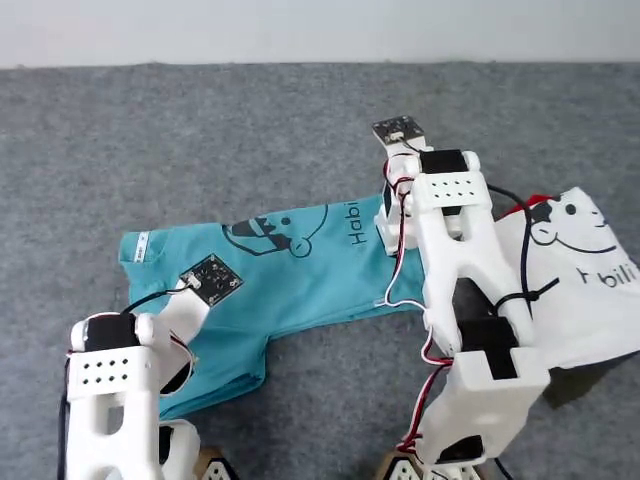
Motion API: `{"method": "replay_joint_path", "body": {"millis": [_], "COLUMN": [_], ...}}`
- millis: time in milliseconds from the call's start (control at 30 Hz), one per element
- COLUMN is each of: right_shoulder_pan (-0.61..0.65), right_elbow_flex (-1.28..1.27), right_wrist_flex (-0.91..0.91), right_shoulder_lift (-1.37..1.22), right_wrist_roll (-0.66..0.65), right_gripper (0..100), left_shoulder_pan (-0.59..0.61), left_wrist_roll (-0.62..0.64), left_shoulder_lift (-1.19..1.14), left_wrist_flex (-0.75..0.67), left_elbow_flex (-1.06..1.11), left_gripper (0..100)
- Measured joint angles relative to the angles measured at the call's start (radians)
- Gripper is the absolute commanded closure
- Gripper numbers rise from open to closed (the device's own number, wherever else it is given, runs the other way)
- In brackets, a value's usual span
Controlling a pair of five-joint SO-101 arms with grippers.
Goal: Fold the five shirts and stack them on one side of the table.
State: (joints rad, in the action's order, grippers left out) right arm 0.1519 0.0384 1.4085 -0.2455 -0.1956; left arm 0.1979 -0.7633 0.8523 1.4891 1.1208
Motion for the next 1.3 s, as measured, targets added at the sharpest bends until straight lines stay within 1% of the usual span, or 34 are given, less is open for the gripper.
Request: {"method": "replay_joint_path", "body": {"millis": [67,200,300,567,1033,1200,1300], "right_shoulder_pan": [0.002,0.002,0.002,0.002,0.002,0.009,0.068], "right_elbow_flex": [0.000,0.000,0.000,0.000,0.000,0.000,0.000], "right_wrist_flex": [0.000,0.000,0.000,0.000,0.000,0.006,0.040], "right_shoulder_lift": [0.000,0.000,0.000,0.000,0.000,0.000,0.012], "right_wrist_roll": [0.000,0.000,0.000,0.000,0.000,0.000,-0.028], "right_gripper": [79.0,79.0,79.0,79.0,79.0,79.0,79.0], "left_shoulder_pan": [0.000,0.000,0.000,0.000,0.000,0.000,0.000], "left_wrist_roll": [0.000,-0.003,-0.006,-0.029,-0.029,-0.023,0.057], "left_shoulder_lift": [0.000,0.000,0.000,0.000,0.000,0.000,0.000], "left_wrist_flex": [0.025,0.141,0.147,-0.012,-0.026,-0.026,-0.026], "left_elbow_flex": [-0.009,-0.071,-0.071,0.078,0.098,-0.009,-0.127], "left_gripper": [96,96,96,96,96,96,96]}}
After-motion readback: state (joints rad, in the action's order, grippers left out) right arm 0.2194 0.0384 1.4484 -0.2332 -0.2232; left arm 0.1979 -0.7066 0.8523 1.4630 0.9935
